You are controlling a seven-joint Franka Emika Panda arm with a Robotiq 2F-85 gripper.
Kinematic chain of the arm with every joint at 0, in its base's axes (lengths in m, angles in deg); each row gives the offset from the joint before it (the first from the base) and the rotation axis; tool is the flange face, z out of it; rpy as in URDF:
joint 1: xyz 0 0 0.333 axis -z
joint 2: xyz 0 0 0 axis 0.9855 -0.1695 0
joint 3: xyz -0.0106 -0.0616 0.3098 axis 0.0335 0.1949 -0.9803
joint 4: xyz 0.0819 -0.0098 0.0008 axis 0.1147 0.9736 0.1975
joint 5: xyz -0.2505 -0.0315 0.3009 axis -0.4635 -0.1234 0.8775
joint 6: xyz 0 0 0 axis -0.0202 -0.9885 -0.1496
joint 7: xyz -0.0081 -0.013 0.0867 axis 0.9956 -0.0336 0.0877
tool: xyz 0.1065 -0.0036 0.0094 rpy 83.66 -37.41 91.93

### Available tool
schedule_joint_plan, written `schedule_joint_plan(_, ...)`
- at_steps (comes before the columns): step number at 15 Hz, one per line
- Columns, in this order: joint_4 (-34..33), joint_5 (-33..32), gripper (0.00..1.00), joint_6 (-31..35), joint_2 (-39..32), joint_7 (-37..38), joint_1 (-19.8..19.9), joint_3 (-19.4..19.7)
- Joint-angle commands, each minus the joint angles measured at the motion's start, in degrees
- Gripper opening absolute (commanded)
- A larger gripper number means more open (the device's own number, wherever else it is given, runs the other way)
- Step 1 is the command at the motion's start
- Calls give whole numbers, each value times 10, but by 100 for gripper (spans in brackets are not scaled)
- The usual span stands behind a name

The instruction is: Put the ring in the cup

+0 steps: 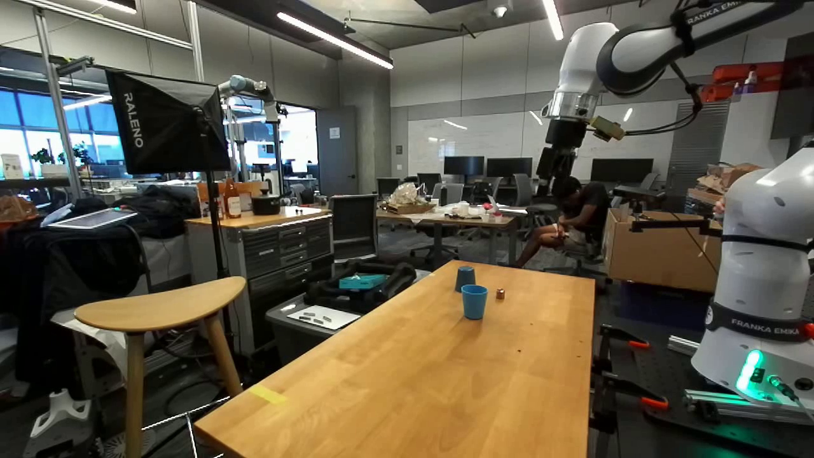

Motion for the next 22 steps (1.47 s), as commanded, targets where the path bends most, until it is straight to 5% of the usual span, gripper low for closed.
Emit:
schedule_joint_plan(1, -69, -5, 100, 27, -131, 37, 26, -5)
schedule_joint_plan(7, -168, 3, 100, 28, -324, 100, 81, 41)
schedule_joint_plan(8, -195, 13, 100, 11, -359, 103, 83, 51)
schedule_joint_plan(9, -127, 0, 100, 33, -281, 84, 72, 45)
schedule_joint_plan(12, -171, 2, 100, 32, -354, 90, 76, 61)
schedule_joint_plan(14, -238, -3, 100, 31, -448, 157, 83, 64)
schedule_joint_plan(22, -382, 41, 100, 79, -642, 276, 83, 124)
